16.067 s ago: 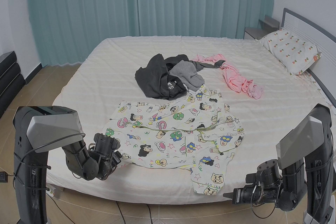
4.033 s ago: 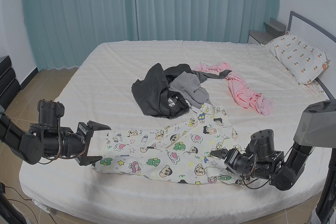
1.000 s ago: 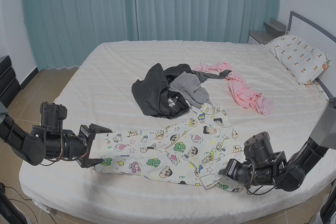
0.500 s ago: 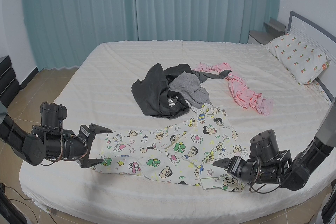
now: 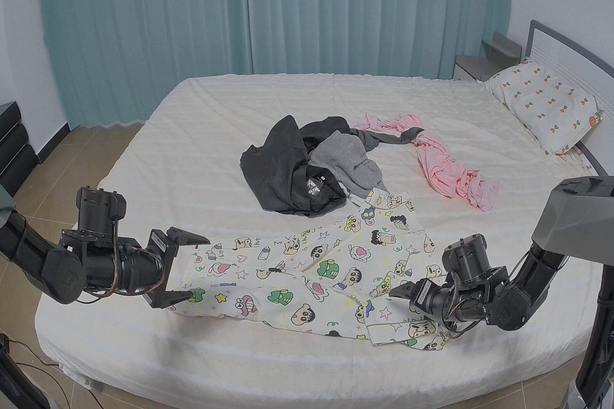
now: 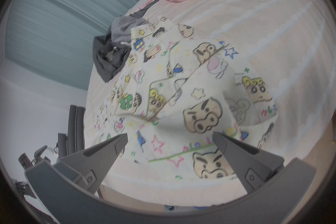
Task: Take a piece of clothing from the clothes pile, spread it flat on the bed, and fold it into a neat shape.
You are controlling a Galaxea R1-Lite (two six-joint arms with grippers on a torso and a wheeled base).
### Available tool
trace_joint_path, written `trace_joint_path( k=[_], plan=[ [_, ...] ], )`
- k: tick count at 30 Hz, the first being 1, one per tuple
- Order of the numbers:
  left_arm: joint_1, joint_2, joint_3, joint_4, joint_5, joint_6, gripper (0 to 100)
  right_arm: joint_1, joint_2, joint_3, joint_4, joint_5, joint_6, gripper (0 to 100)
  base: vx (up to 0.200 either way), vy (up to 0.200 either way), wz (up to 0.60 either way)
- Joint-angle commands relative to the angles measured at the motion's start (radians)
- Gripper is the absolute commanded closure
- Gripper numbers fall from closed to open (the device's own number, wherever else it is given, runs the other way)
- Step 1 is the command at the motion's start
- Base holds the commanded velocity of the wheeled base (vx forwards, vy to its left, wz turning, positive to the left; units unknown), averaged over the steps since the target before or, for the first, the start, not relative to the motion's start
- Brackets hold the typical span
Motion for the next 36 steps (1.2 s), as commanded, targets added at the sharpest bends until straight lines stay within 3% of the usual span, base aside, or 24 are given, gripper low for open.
trace_joint_path(
  k=[1, 11, 16, 22, 27, 28, 32, 36],
  plan=[
    [-0.012, 0.001, 0.005, -0.001, 0.001, 0.002, 0, -0.022, -0.055, 0.087, -0.107, 0.011, 0.017, 0, 0.000, 0.000, 0.00],
    [-0.003, 0.009, 0.008, -0.021, 0.011, -0.010, 0, 0.036, -0.108, 0.231, -0.298, 0.030, 0.012, 0, 0.020, 0.000, 0.00],
    [-0.006, 0.018, 0.027, -0.056, 0.016, 0.000, 0, 0.051, -0.108, 0.239, -0.303, 0.028, 0.012, 0, 0.200, 0.000, 0.00],
    [-0.007, 0.027, 0.073, -0.147, 0.018, 0.007, 0, 0.051, -0.110, 0.241, -0.303, 0.028, 0.011, 0, 0.000, 0.000, 0.00],
    [-0.004, 0.042, 0.099, -0.202, 0.031, 0.074, 0, 0.053, -0.110, 0.242, -0.303, 0.028, 0.009, 0, 0.000, 0.000, 0.00],
    [0.013, 0.059, 0.103, -0.213, 0.067, 0.198, 0, 0.053, -0.113, 0.245, -0.303, 0.028, 0.008, 0, 0.000, 0.000, 0.00],
    [0.099, 0.142, 0.112, -0.199, 0.091, 0.514, 0, 0.062, -0.111, 0.256, -0.323, 0.028, 0.006, 0, 0.000, 0.000, 0.00],
    [0.186, 0.242, 0.102, -0.200, 0.113, 0.760, 0, 0.074, -0.105, 0.276, -0.357, 0.028, 0.005, 0, 0.000, 0.000, 0.00]
  ],
)
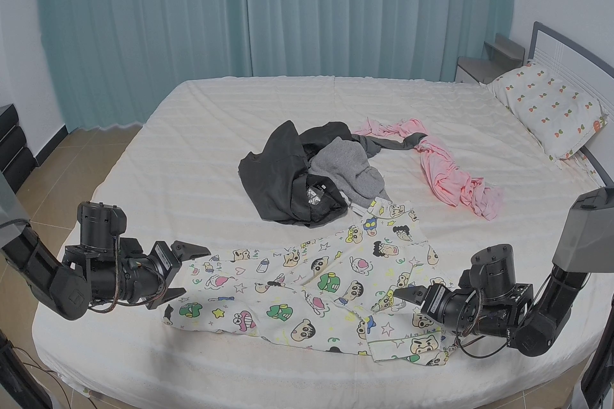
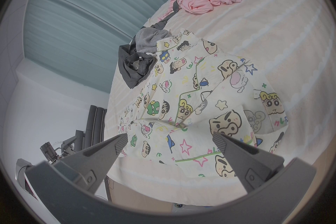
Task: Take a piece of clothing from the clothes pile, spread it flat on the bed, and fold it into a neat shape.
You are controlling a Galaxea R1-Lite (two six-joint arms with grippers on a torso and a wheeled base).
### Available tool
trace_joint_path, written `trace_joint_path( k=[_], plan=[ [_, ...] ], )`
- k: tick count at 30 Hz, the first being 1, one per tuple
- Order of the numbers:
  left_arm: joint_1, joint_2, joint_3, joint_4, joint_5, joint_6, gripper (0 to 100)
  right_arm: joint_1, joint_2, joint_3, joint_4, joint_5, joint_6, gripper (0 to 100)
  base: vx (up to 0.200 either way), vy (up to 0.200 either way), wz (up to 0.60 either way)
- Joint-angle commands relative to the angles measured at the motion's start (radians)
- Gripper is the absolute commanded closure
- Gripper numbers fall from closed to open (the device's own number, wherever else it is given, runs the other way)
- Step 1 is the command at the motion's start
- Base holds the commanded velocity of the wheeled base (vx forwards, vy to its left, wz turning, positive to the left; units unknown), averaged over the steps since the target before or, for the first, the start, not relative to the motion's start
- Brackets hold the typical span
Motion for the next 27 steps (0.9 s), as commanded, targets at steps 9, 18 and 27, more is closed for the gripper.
trace_joint_path(
  k=[9, 18, 27],
  plan=[
    [0.199, 0.315, -0.013, -0.036, 0.022, 0.625, 0, 0.029, 0.013, 0.051, -0.073, 0.004, -0.008, 0, 0.000, 0.000, 0.00],
    [0.201, 0.381, -0.008, -0.097, 0.016, 0.710, 0, 0.029, 0.014, 0.051, -0.073, 0.007, -0.008, 0, 0.000, 0.000, 0.00],
    [0.193, 0.410, 0.012, -0.186, -0.072, 0.718, 0, 0.030, 0.026, 0.046, -0.074, 0.007, -0.008, 0, 0.000, 0.000, 0.00]
  ],
)
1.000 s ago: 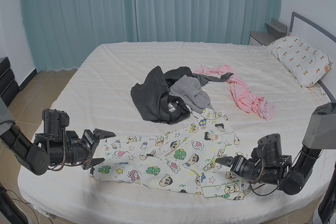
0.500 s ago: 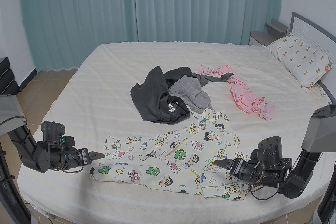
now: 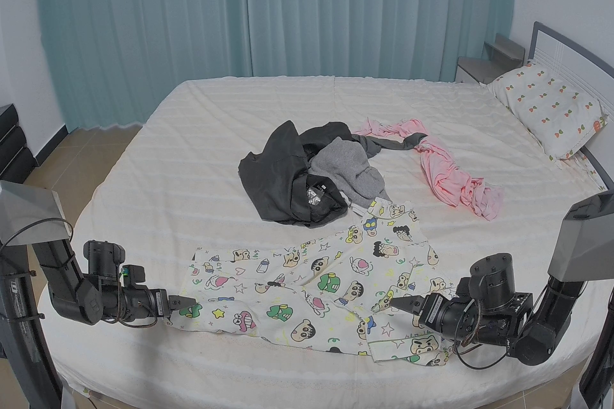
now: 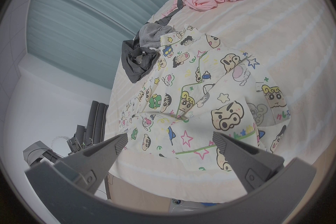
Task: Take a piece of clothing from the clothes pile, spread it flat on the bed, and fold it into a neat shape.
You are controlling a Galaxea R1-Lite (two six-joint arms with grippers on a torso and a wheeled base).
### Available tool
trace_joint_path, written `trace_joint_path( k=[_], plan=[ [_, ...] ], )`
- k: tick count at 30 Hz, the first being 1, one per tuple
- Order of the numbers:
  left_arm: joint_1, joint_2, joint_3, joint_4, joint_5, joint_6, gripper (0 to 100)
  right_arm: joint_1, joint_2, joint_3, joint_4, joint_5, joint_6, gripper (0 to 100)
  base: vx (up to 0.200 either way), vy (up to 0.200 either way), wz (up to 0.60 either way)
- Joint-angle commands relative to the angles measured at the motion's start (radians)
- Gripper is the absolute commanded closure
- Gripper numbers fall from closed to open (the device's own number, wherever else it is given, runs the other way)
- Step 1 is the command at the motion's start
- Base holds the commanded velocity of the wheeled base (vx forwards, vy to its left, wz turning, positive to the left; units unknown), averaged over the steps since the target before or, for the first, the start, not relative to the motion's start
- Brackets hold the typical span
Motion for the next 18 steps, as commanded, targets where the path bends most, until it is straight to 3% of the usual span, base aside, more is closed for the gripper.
trace_joint_path(
  k=[1, 8, 9, 18],
  plan=[
    [-0.004, 0.033, 0.002, -0.006, -0.007, 0.001, 0, 0.001, 0.006, -0.003, -0.001, 0.000, 0.000, 0, 0.000, 0.000, 0.00],
    [-0.012, 0.036, 0.022, -0.006, -0.047, 0.055, 0, -0.001, 0.014, -0.005, -0.001, 0.000, 0.000, 0, 0.000, 0.000, 0.00],
    [-0.012, 0.034, 0.023, -0.008, -0.059, 0.055, 100, -0.001, 0.018, -0.005, -0.001, 0.000, 0.000, 0, 0.000, 0.000, 0.00],
    [0.009, 0.028, 0.091, -0.091, -0.072, 0.052, 100, -0.001, 0.029, -0.005, -0.001, -0.001, 0.000, 0, 0.000, 0.000, 0.00]
  ],
)
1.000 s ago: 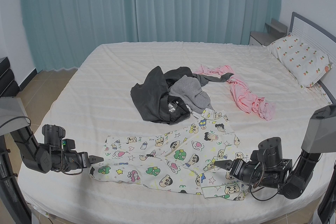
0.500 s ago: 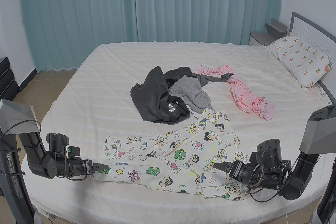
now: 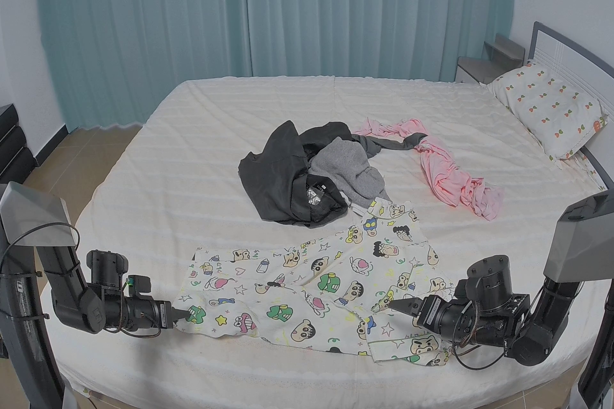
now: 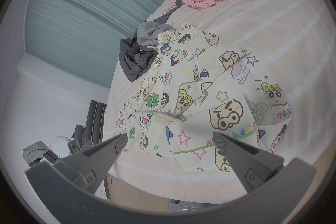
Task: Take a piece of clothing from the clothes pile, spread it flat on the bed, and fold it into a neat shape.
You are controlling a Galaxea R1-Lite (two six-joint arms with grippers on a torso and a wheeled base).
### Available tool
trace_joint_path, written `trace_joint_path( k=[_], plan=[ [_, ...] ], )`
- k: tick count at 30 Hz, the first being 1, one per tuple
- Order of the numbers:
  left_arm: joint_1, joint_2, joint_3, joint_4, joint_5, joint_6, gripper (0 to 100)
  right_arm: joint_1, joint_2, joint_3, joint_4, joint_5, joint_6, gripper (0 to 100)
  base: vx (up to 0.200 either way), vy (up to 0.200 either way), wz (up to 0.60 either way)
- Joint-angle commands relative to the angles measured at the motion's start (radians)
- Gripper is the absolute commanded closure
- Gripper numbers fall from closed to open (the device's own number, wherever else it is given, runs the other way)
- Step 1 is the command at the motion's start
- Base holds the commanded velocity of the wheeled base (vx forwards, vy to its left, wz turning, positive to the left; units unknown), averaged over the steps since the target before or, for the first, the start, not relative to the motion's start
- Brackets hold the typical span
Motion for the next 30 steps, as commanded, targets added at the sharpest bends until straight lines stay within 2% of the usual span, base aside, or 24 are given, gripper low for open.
trace_joint_path(
  k=[1, 9, 13, 16, 23, 24, 30],
  plan=[
    [0.016, -0.007, 0.039, -0.022, 0.001, 0.001, 100, 0.000, 0.008, 0.000, 0.000, 0.000, 0.000, 0, 0.000, 0.000, 0.00],
    [0.019, -0.007, 0.106, -0.054, 0.007, 0.044, 100, -0.001, 0.023, -0.002, 0.000, -0.001, 0.000, 0, 0.000, 0.000, 0.00],
    [0.020, 0.002, 0.129, -0.046, 0.026, 0.115, 100, -0.001, 0.029, -0.004, 0.000, 0.000, 0.000, 0, 0.000, 0.000, 0.00],
    [0.020, 0.010, 0.129, -0.048, 0.069, 0.118, 100, 0.000, 0.034, -0.004, 0.000, 0.000, 0.000, 0, 0.000, 0.000, 0.00],
    [0.031, 0.017, 0.132, -0.049, 0.078, 0.121, 100, 0.000, 0.037, -0.004, 0.000, 0.000, 0.000, 0, 0.000, 0.000, 0.00],
    [0.031, 0.017, 0.132, -0.049, 0.078, 0.121, 0, 0.000, 0.037, -0.004, 0.000, 0.000, 0.000, 0, 0.000, 0.000, 0.00],
    [0.053, 0.013, 0.136, -0.058, 0.081, 0.122, 0, 0.000, 0.037, 0.000, 0.000, 0.000, 0.000, 0, 0.000, 0.000, 0.00]
  ],
)
